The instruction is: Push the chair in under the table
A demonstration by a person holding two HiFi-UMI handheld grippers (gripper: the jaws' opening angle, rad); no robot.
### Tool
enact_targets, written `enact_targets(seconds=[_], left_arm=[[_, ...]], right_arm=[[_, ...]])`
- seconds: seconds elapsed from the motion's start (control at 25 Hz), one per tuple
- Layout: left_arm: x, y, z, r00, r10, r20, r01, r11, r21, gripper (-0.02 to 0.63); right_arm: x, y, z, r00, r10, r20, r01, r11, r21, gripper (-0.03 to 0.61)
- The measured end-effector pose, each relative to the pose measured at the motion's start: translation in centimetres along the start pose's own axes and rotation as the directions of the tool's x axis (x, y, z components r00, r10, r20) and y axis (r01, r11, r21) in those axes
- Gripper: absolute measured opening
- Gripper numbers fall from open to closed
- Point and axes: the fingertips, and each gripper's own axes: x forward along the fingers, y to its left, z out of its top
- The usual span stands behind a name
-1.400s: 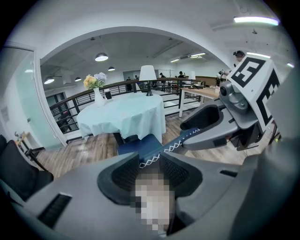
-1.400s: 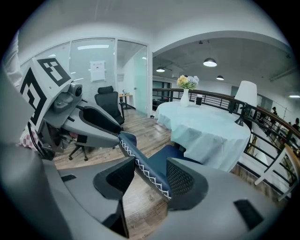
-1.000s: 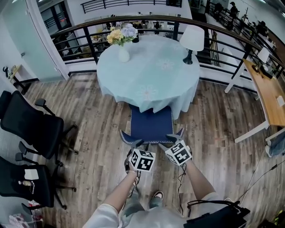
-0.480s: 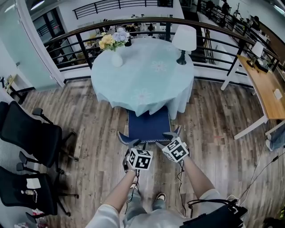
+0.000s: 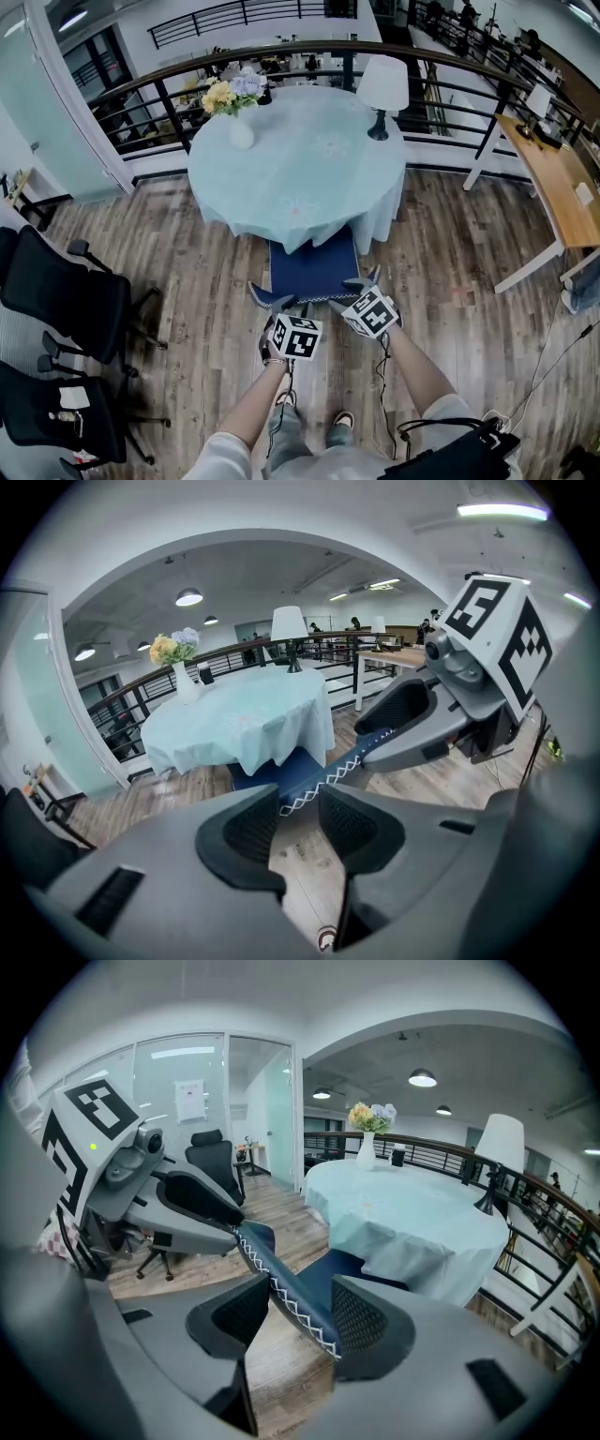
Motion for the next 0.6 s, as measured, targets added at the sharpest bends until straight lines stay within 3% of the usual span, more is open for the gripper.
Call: enact_targets(seconds=[0.6], left_arm=[[0.11, -0.15, -0.22, 0.999, -0.035, 0.001, 0.035, 0.999, -0.006, 0.137]], right_arm=[[0.0, -0.06, -0.21, 1.0, -0.003, 0.005, 0.003, 1.0, 0.017, 0.209]])
